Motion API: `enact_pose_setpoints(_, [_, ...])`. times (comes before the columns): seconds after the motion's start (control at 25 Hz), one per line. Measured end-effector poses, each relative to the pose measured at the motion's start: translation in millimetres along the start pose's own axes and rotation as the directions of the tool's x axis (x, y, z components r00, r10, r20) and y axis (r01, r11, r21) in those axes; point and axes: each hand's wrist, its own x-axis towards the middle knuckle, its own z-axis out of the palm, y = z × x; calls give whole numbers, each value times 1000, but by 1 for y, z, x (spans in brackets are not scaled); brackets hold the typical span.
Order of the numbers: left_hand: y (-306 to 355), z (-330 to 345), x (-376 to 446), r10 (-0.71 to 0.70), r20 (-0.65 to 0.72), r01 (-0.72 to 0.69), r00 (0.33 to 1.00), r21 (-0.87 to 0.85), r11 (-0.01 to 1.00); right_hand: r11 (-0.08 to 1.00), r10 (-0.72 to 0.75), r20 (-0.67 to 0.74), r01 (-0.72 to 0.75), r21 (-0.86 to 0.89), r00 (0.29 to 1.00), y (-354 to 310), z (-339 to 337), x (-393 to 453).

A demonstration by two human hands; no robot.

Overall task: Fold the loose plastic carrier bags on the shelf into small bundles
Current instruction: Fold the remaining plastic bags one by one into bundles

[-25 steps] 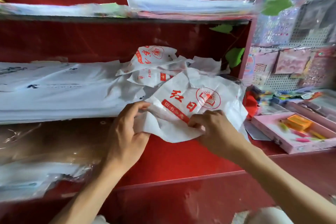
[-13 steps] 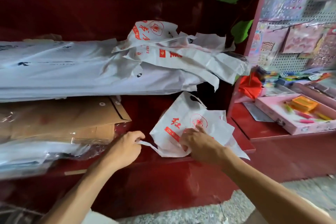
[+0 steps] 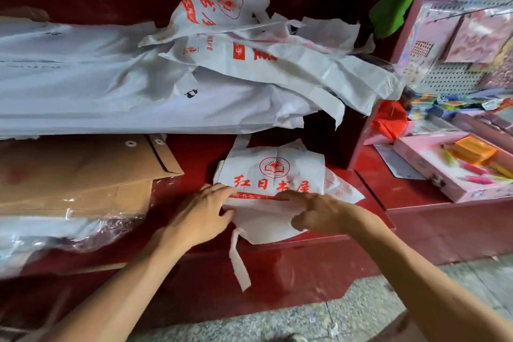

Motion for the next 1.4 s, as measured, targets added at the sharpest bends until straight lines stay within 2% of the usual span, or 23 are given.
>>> enact_pose_setpoints(0.04, [-3,3,5,-7,-65,7,998,0,1000,999,-6,-50,8,50,999,4,-3,4])
enact_pose_setpoints(0.12, [-6,5,14,-37,-107,29,994,-77,997,999,6,-223,4,44,975,16,-5,17])
enact_pose_setpoints(0.16, [-7,4,18,-62,-89,49,994,-141,989,998,34,-287,-19,53,957,22,-6,23])
enact_pose_setpoints(0.24, [-9,0,23,-100,34,105,994,-262,959,992,82,-345,-44,116,935,32,-10,34])
enact_pose_setpoints(0.32, [-5,-5,23,-72,130,109,989,-309,945,981,115,-398,-41,189,910,39,-14,44])
enact_pose_setpoints(0.36, [0,-6,22,-72,136,112,988,-313,943,969,128,-418,-23,247,899,41,-18,49])
enact_pose_setpoints(0.48, [6,-2,22,-155,59,165,986,-271,948,833,202,-341,22,553,918,44,-27,53])
enact_pose_setpoints(0.6, [5,-4,21,-77,3,76,997,-199,977,667,237,-291,63,743,927,47,-30,49])
enact_pose_setpoints(0.68, [3,-13,16,-33,12,35,999,-178,983,671,250,-306,63,739,919,53,-29,49])
enact_pose_setpoints(0.8, [-2,-37,0,36,41,-28,999,-174,984,755,266,-375,50,654,888,58,-25,50])
enact_pose_setpoints(0.96, [4,-45,-24,134,222,-68,966,-284,956,838,195,-411,66,541,890,56,-19,55])
enact_pose_setpoints(1.08, [12,-31,-31,170,266,-113,949,-218,969,939,114,-395,31,343,912,46,-11,59])
enact_pose_setpoints(1.16, [9,-24,-32,128,227,-86,965,-187,979,989,34,-494,41,140,869,35,-11,55])
enact_pose_setpoints(1.2, [6,-23,-32,86,207,-49,975,-177,983,993,-22,-494,77,92,869,31,-13,51])
enact_pose_setpoints(1.24, [4,-23,-31,53,195,-19,979,-170,985,984,-67,-418,128,120,906,25,-16,41])
enact_pose_setpoints(1.32, [-1,-24,-30,24,194,16,981,-200,980,962,-150,-140,177,207,979,14,-15,22])
enact_pose_setpoints(1.36, [-2,-26,-29,3,205,50,979,-251,967,972,-169,-45,174,161,985,13,-12,16])
enact_pose_setpoints(1.4, [-3,-28,-29,-26,217,95,976,-311,946,984,-164,-7,164,63,986,16,-9,14])
